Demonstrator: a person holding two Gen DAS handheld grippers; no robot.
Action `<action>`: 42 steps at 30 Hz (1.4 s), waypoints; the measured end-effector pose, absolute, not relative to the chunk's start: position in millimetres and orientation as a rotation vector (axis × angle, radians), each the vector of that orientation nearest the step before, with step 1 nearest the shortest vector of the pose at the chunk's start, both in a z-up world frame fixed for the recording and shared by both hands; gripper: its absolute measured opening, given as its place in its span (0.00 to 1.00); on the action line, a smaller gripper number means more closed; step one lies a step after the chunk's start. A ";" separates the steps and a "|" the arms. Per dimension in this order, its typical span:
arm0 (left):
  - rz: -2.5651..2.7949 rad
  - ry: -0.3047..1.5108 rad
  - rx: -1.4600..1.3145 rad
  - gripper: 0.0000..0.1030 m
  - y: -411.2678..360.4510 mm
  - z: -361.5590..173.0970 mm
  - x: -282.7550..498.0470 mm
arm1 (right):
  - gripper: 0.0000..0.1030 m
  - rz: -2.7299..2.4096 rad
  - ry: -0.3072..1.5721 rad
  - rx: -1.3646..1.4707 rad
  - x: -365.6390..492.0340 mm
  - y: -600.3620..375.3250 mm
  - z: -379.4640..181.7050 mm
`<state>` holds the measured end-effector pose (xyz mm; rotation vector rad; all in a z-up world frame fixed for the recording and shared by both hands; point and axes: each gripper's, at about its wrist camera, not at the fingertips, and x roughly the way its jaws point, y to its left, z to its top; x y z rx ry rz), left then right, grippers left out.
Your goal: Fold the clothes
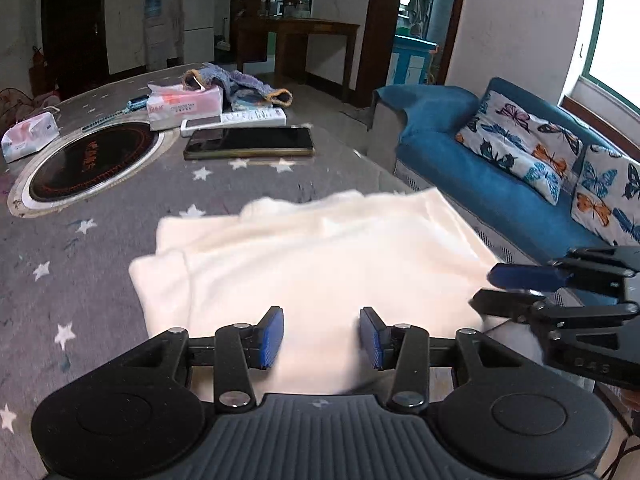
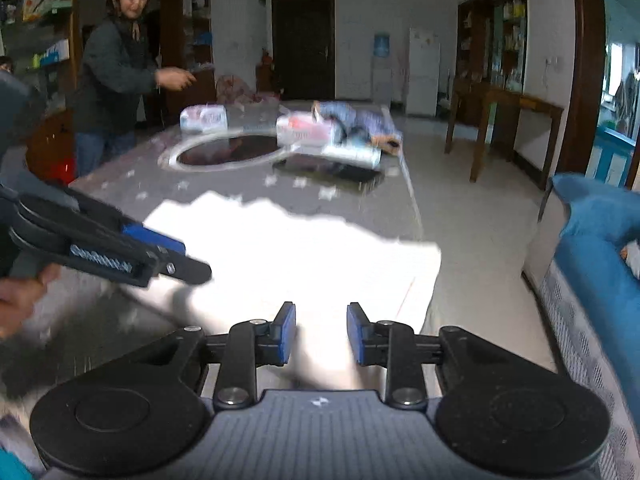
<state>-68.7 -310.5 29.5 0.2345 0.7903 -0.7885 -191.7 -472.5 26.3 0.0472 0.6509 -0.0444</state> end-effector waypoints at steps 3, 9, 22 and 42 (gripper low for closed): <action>-0.779 0.792 0.218 0.44 -303.4 30.2 -69.8 | 0.23 -0.042 0.663 0.043 -194.5 -473.1 15.6; -0.740 0.784 0.178 0.44 -280.7 35.8 -67.1 | 0.24 -0.028 0.635 0.033 -196.8 -470.7 30.2; -0.721 0.767 0.114 0.44 -245.6 36.8 -63.3 | 0.26 -0.012 0.657 0.060 -186.9 -466.1 23.0; -0.676 0.792 0.111 0.66 -239.7 39.0 -63.2 | 0.47 -0.060 0.646 0.101 -187.8 -452.0 20.5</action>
